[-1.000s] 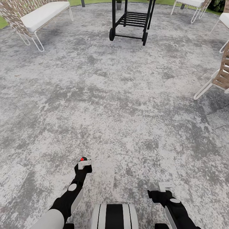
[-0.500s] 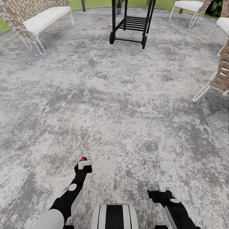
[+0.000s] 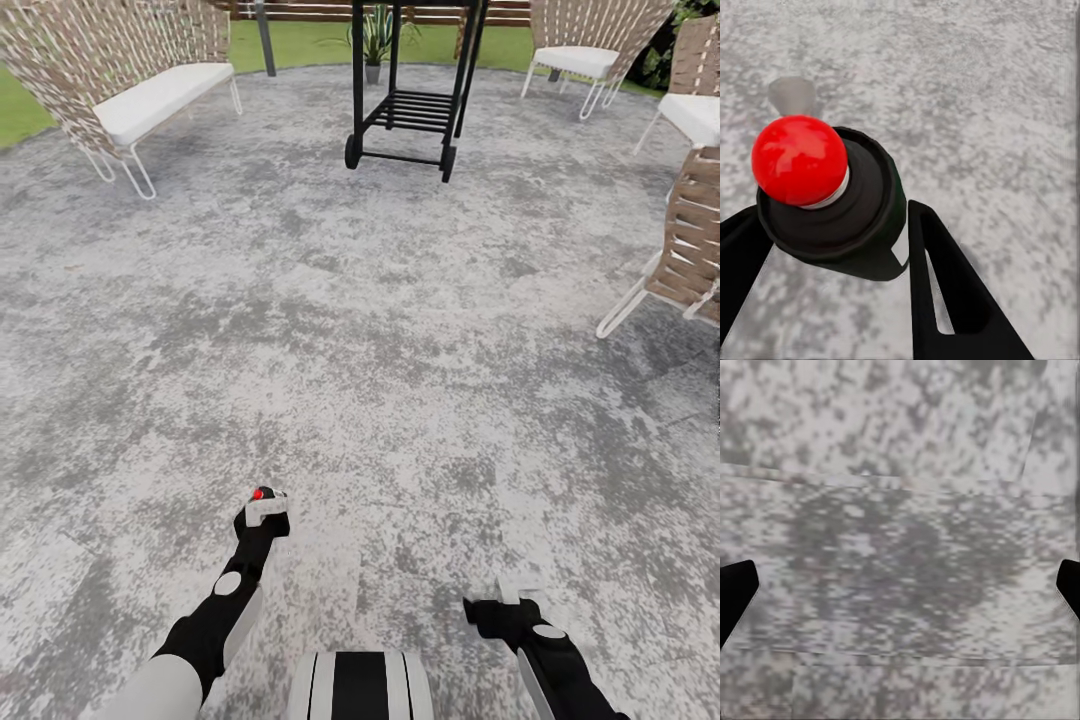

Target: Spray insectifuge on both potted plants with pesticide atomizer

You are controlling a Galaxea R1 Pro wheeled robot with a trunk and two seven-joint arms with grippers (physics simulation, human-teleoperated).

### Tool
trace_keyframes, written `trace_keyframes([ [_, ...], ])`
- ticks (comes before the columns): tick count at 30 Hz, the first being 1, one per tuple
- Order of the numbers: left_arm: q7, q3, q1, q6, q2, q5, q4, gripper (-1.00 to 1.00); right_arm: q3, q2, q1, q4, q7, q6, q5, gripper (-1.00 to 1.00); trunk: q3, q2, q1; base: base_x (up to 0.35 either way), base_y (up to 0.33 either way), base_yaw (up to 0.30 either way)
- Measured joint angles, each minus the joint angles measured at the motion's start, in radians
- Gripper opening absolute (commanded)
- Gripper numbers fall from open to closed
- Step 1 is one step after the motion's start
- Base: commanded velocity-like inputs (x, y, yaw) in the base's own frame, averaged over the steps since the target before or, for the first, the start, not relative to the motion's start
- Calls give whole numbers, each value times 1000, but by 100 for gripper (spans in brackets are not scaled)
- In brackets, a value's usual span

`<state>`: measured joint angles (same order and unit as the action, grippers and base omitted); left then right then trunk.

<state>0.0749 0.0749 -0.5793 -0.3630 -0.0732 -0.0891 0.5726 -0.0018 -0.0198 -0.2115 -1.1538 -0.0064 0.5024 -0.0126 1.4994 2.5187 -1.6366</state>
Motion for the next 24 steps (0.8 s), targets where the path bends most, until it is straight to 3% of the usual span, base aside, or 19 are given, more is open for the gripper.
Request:
trace_keyframes([
  [24, 0, -2, 0, 4, 0, 0, -1, -100, -4, 0, 0, -5, 1, 0, 2, 100, -93, -6, 11, 0, 0, 0],
])
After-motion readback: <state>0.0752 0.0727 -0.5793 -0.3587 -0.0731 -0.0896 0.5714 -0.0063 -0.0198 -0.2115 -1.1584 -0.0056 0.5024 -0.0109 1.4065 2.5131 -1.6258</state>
